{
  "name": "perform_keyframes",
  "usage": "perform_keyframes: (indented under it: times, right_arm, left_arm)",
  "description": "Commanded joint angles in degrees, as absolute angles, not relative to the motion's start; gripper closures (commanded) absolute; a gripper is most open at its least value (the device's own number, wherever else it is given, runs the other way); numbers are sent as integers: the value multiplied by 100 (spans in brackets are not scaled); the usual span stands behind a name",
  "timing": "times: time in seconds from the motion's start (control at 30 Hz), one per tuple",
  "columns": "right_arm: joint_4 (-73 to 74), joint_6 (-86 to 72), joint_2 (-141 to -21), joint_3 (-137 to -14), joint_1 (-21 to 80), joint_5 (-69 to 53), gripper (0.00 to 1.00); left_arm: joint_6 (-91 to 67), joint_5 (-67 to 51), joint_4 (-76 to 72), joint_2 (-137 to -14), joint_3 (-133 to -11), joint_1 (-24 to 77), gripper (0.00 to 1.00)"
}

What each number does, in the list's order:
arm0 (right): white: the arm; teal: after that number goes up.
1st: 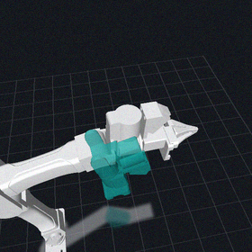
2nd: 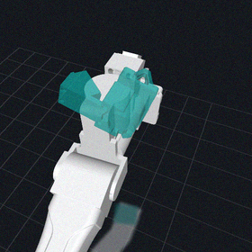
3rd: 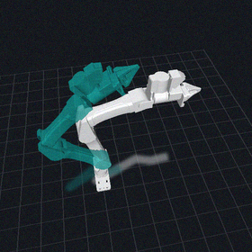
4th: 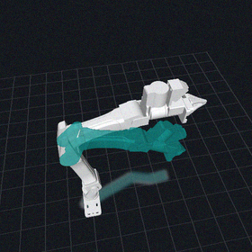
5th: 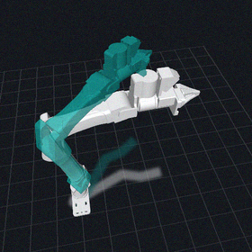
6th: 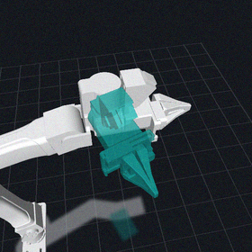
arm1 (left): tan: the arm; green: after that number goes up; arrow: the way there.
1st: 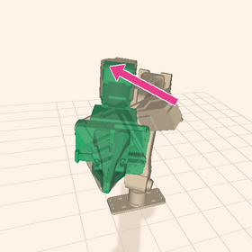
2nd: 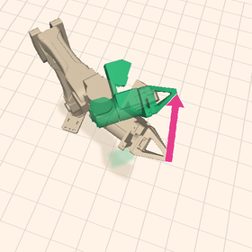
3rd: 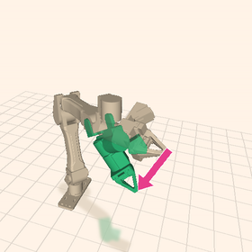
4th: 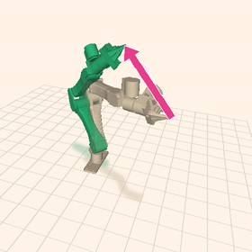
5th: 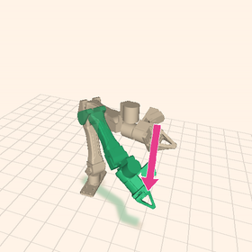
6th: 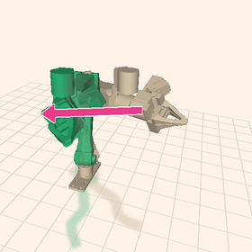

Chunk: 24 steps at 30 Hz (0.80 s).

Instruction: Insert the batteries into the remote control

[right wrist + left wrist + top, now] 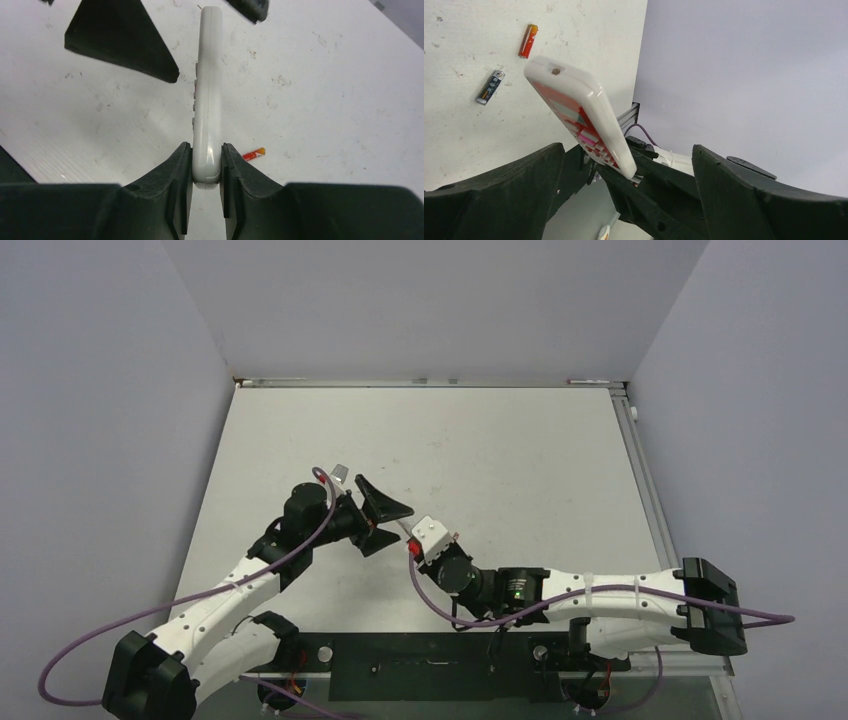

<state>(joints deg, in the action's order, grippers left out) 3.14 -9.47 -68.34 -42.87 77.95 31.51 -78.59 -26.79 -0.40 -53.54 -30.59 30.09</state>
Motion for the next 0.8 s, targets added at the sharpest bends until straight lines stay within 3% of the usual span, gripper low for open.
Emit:
perform_keyframes:
  times: [0.0,0.37,0.77]
  right_arm:
    - [-319,167,-6637,-4076,8187,4112,92]
    - [-1250,1752,-6969,-3584,8974,5145,92]
    - [-2311,3008,-6965,-3008,9455,5379,92]
  left_arm:
    - [-7796,-2910,-489,-5398,-3270,2949,3]
    - [-7772,-3185,-555,-5581,-3184,2871,12]
    - [-7796,-3434,-743,-5654,-2988,2734,34]
